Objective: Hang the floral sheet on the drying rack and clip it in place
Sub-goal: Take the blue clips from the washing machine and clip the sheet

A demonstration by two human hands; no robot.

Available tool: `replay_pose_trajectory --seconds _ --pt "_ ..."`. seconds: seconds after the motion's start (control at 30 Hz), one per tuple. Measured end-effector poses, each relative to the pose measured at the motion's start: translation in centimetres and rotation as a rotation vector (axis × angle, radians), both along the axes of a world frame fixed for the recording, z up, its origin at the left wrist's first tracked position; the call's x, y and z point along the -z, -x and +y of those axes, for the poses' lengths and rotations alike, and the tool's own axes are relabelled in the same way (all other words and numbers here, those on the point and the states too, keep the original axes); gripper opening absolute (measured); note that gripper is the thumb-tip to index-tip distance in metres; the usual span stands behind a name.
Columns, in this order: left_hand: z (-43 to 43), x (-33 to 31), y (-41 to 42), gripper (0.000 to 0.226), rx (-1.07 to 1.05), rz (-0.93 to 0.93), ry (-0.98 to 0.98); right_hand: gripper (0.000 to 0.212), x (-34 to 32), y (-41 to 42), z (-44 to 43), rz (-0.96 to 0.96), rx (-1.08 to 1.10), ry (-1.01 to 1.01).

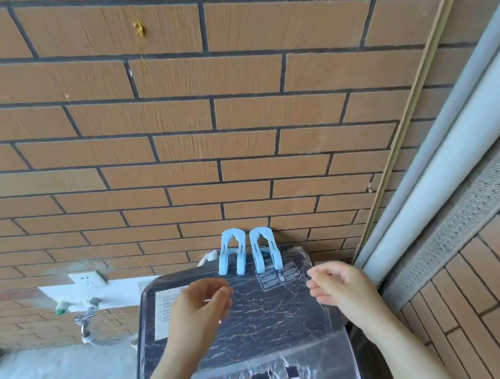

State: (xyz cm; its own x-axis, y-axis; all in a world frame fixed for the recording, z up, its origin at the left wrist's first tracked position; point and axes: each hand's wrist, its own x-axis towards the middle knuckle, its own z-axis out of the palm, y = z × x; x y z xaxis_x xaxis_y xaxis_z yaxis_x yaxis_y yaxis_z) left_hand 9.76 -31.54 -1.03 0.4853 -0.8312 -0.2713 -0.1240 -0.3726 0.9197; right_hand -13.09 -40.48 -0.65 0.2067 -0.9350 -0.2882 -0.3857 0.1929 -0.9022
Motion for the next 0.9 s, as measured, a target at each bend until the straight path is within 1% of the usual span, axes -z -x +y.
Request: replay_pose_trajectory --seconds 0.2,0.3,0.47,0.57,0.6,0.67,0.73,0.83,0.9 --pt "-3.8 1.8 -2.1 0.011 -0.075 0.015 -0.04 0.012 1.7 -2.7 -4.9 0.054 -0.048 -0.059" --pt "-5.4 3.0 -2.8 0.014 -0.118 -0.006 -0.077 0.012 2.9 -3.4 -7.7 0.118 -0.085 -0.077" --pt "-8.8 6.4 -3.8 0.007 -0.138 -0.117 -0.199 0.014 6.3 -4.6 -11.5 0.261 -0.174 -0.109" --pt "-11.4 8.3 -3.7 0.017 -0.125 -0.171 -0.257 0.025 7.9 -5.6 -13.1 0.321 -0.216 -0.153" --pt "-12.2 8.8 -3.7 0.02 -0.121 -0.191 -0.28 0.023 8.6 -5.8 -13.6 0.323 -0.218 -0.167" --pt "-13.8 10.1 -3.8 0.026 -0.123 -0.206 -0.323 0.008 10.0 -6.2 -14.6 0.334 -0.208 -0.195" --pt "-15.1 11.2 -4.1 0.031 -0.118 -0.199 -0.361 0.013 11.4 -6.4 -15.5 0.34 -0.193 -0.208" --pt "-16.5 12.7 -4.5 0.029 -0.089 -0.218 -0.412 0.009 12.3 -7.0 -16.6 0.332 -0.175 -0.236" --pt "-17.2 13.4 -4.8 0.027 -0.073 -0.229 -0.441 0.021 12.9 -7.5 -17.2 0.342 -0.178 -0.243"
